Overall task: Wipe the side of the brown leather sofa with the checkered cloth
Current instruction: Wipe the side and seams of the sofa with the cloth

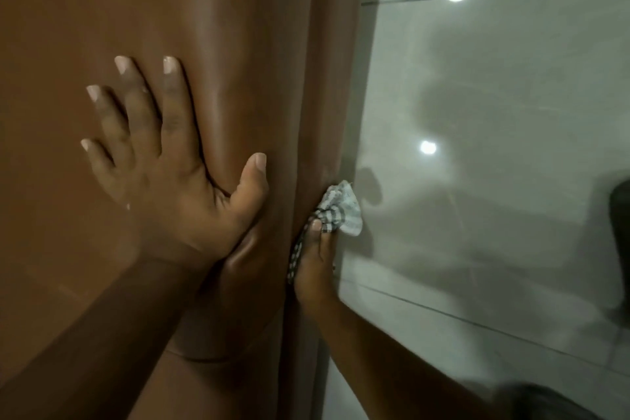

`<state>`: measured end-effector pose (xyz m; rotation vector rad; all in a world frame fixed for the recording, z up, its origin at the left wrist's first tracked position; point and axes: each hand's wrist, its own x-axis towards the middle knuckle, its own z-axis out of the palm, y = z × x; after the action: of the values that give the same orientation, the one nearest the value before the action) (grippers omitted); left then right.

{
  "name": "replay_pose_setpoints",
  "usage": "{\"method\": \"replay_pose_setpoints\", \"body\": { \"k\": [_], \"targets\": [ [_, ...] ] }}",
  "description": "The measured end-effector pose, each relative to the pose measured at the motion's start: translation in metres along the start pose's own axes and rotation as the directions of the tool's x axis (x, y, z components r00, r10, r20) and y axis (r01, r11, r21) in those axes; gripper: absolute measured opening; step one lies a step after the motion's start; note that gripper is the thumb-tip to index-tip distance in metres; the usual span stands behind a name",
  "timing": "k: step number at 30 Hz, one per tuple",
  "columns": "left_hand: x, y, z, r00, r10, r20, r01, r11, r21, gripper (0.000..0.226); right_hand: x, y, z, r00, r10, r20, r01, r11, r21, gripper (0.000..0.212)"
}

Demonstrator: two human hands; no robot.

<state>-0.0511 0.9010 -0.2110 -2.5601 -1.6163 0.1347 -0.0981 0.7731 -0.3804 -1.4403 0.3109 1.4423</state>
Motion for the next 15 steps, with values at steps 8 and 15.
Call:
{"method": "replay_pose_setpoints", "body": {
  "k": [8, 15],
  "targets": [
    [0.004, -0.003, 0.016, 0.995, 0.002, -0.098, -0.003, 1.0, -0.011, 0.097, 0.119, -0.095, 0.016, 0.986, -0.155, -0.067, 0.16, 0.983, 0.085, 0.085],
    [0.002, -0.003, 0.017, 0.995, 0.003, -0.102, -0.003, 1.0, 0.001, 0.097, 0.023, -0.066, 0.005, 0.976, -0.16, 0.145, 0.176, 0.979, -0.104, 0.11]
  ]
}}
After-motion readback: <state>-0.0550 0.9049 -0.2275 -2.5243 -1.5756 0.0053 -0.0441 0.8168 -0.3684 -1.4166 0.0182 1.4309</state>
